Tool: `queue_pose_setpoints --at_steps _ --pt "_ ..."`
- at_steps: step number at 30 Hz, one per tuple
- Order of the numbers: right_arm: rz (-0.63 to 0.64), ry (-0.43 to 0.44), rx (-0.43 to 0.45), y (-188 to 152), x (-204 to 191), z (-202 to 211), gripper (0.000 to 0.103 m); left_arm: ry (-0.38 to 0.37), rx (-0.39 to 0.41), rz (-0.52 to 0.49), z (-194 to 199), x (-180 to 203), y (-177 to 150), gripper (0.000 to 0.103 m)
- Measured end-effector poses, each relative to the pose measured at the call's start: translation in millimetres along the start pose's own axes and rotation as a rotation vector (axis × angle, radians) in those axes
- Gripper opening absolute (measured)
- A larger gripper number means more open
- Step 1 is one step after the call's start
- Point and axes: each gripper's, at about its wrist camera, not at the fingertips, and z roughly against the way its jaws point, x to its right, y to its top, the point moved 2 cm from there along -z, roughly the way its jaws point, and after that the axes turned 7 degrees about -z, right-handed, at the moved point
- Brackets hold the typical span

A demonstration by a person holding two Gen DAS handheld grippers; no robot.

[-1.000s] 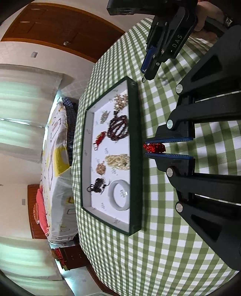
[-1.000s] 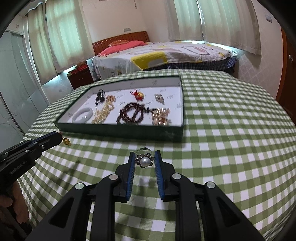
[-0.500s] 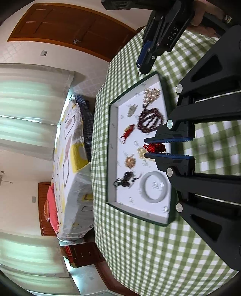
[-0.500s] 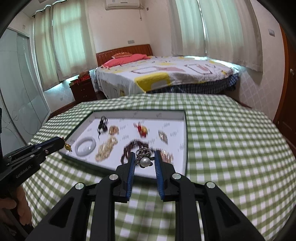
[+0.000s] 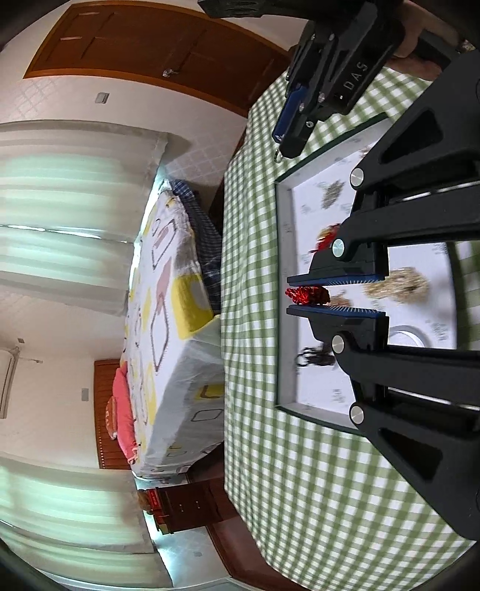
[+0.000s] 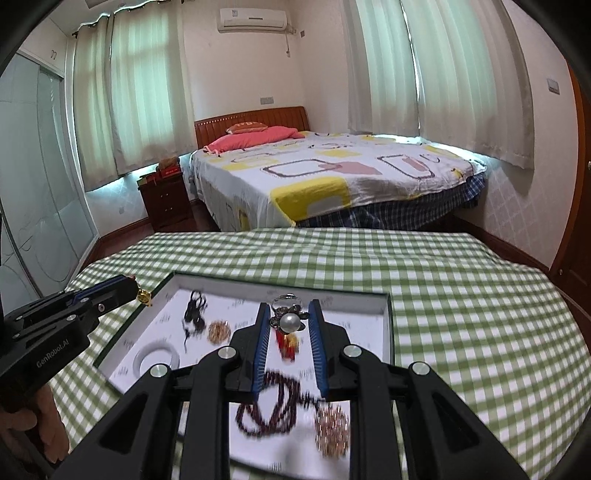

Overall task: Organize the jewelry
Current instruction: 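Carry the pearl ring and red tassel pendant over the tray with both tools, then open both tools to release the ring and tassel pendant into the tray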

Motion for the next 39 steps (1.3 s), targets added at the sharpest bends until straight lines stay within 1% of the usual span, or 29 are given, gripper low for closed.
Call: queue_pose_setpoints --at_steps 3,6,10,17,23,28,35,39 --pt "-0.001 -0.005 0.008 6.6 0.6 -9.9 0.022 0.004 0.002 0.001 -13.6 -1.7 5.6 0.01" --pt "-0.01 -0.011 -0.009 5.1 4.2 -24.0 0.022 0.007 -0.03 0.012 -30.7 -4.6 -1.4 0.01" --pt "-0.009 -0.03 -0.057 -6.2 8.9 -47.7 0.022 0.018 -0.079 0.025 -50.6 -10.8 -17.4 0.01" --pt "-0.009 -0.053 -0.138 -24.2 12.8 -74.7 0.022 0.027 -0.152 0.035 -75.6 -16.9 -36.9 0.01" --pt "-0.005 -0.068 -0.183 -33.9 11.8 -86.3 0.022 0.025 -0.196 0.044 -87.7 -20.1 -48.9 0.01" --pt "0.002 -0.087 -0.204 -34.1 11.7 -89.9 0.022 0.022 -0.224 0.047 -95.2 -21.5 -53.9 0.01" --pt "0.004 -0.101 -0.243 -35.2 11.7 -94.9 0.022 0.021 -0.243 0.042 -102.2 -19.8 -54.5 0.01" --pt "0.004 -0.094 -0.267 -36.4 11.7 -97.0 0.022 0.013 -0.256 0.043 -106.4 -19.0 -53.0 0.01"
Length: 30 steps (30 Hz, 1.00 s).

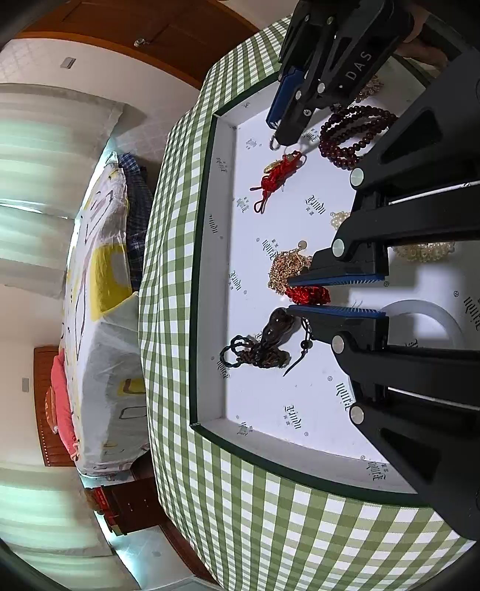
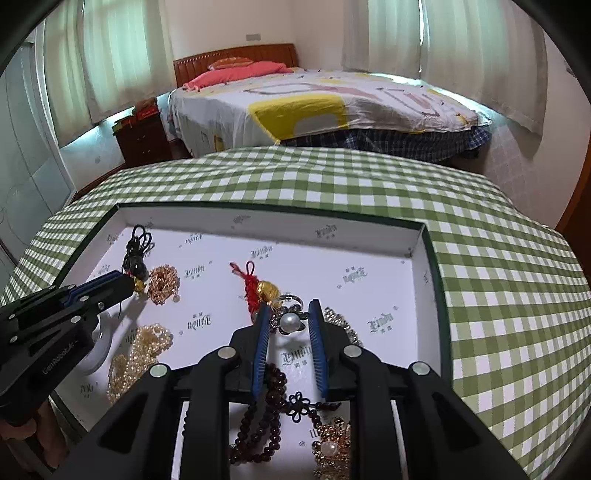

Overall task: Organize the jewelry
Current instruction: 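Open both tools to release the ring and tassel pendant into the tray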

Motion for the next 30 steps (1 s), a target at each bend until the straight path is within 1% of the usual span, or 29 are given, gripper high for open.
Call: queue_pose_setpoints --at_steps 5,16,17,18,20,24,26,27,30 --pt "-0.001 0.001 -0.007 0.1 0.0 -0.2 0.022 -0.009 -0.027 0.008 -6.9 -1.5 0.7 0.011" --pt "-0.013 0.011 -0.005 0.1 2.0 0.1 0.023 -0.014 -0.032 0.003 -8.7 0.3 -0.1 0.013" --pt "-0.013 0.013 -0.005 0.0 2.1 0.2 0.023 -0.014 -0.031 0.002 -8.1 0.2 -0.3 0.016" --pt "-0.014 0.013 -0.004 -0.1 2.3 0.2 0.024 -0.013 -0.029 0.003 -7.7 0.2 0.0 0.024" --pt "-0.015 0.015 -0.002 -0.5 2.5 0.7 0.024 -0.01 -0.018 0.002 -5.0 0.6 0.5 0.033" --pt "-0.017 0.017 0.001 -1.0 2.7 1.5 0.025 0.001 -0.015 -0.018 -2.7 2.3 -0.6 0.034" --pt "-0.017 0.017 0.003 -1.0 3.3 1.9 0.027 0.003 -0.014 -0.02 -0.7 1.4 -0.4 0.041" --pt "-0.019 0.016 0.004 -0.9 3.2 2.2 0.03 0.004 -0.009 -0.02 0.7 1.4 -0.4 0.044" --pt "-0.018 0.016 0.008 -1.8 2.6 3.4 0.031 0.008 -0.002 -0.03 4.0 2.6 -1.1 0.048"
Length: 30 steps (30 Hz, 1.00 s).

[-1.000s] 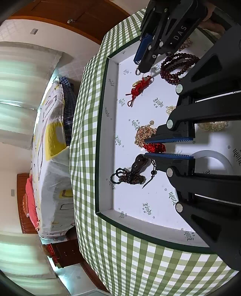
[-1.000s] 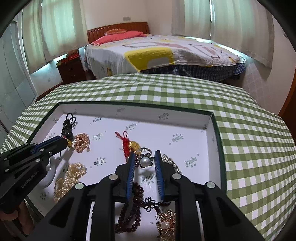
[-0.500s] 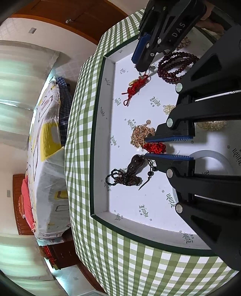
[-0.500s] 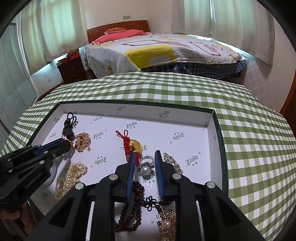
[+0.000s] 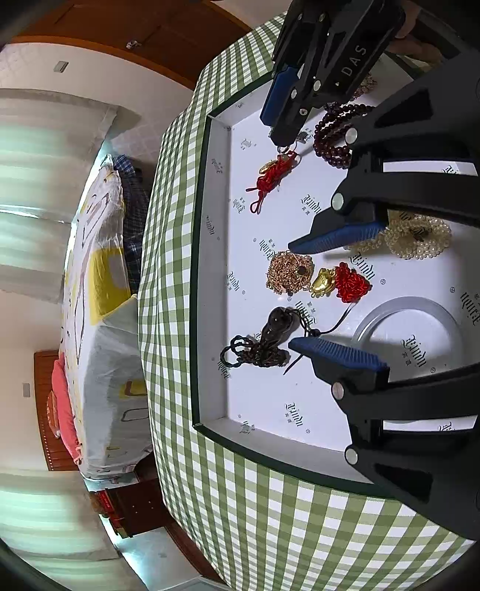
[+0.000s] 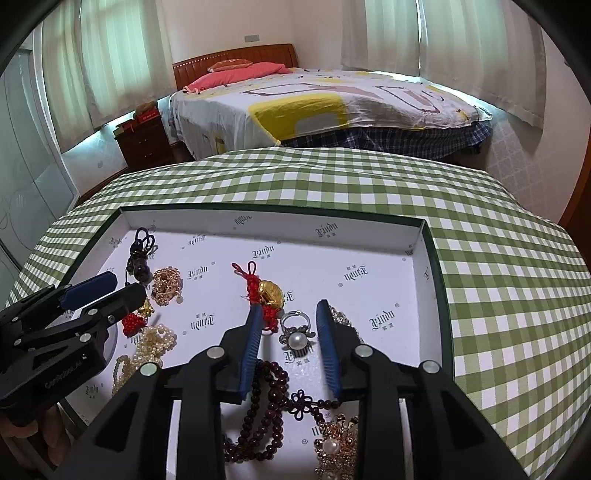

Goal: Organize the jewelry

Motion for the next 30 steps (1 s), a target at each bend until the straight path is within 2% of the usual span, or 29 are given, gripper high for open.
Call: queue_pose_setpoints --at_steps 2,8,18,30 --pt "-0.001 0.001 0.004 -0.2 -0.1 0.8 0.032 -0.001 0.004 -0.004 1.9 0.4 -0.5 0.051" --pt "-0.004 0.002 0.014 -0.3 0.0 4.3 0.043 -0.004 0.026 -0.005 12.0 -0.4 -3.1 0.063" --pt "-0.019 0.002 0.039 -1.9 0.6 12.0 0.073 0.075 0.069 -0.016 26.4 -2.2 -4.2 0.089" --pt "-0.026 -0.033 0.066 -5.4 0.1 25.7 0.082 0.133 0.088 -0.039 39.7 -1.9 -6.8 0.096"
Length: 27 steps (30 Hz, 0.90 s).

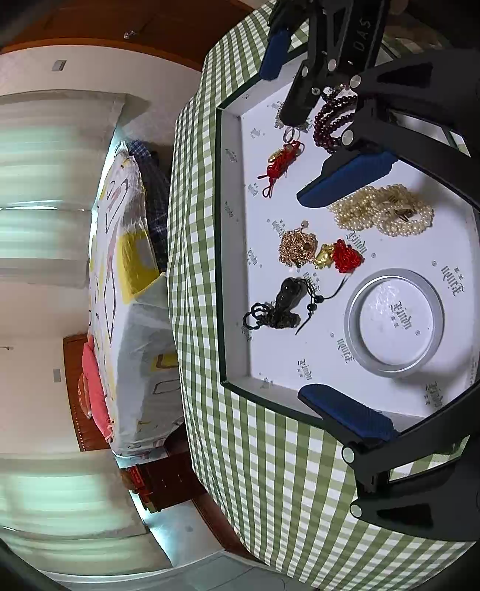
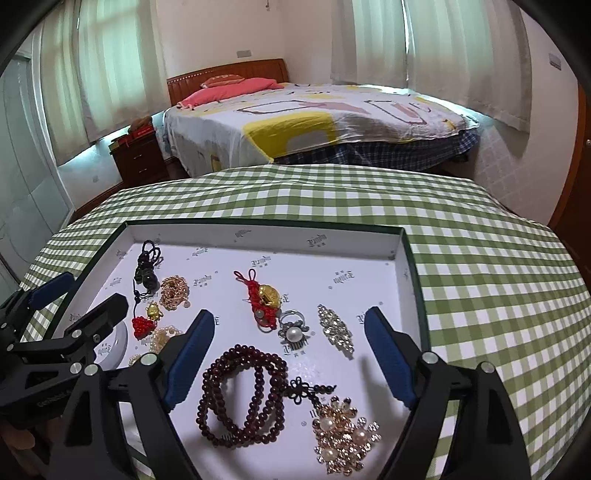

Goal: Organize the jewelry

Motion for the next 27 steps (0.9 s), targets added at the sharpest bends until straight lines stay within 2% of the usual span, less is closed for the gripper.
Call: queue_pose_setpoints --at_steps 6,13,20,27 --pt "0.002 -0.021 0.0 -6.2 -3.1 8.8 0.083 -0.001 -0.029 0.018 9.1 -2.5 -5.8 0.097" --pt "0.0 -0.021 0.018 -14.3 -8.7 32.3 0.083 0.031 0.0 0.037 46.4 -7.1 -11.7 0.097" --pt "-0.002 -0.008 0.077 -15.7 -15.4 80.7 0.084 0.075 0.044 0.044 94.0 -10.6 -12.1 0.097" --pt "0.014 0.021 0.169 -17.1 -24.4 142.7 0.084 0.097 0.114 0.07 158.8 -14.3 -9.1 0.097"
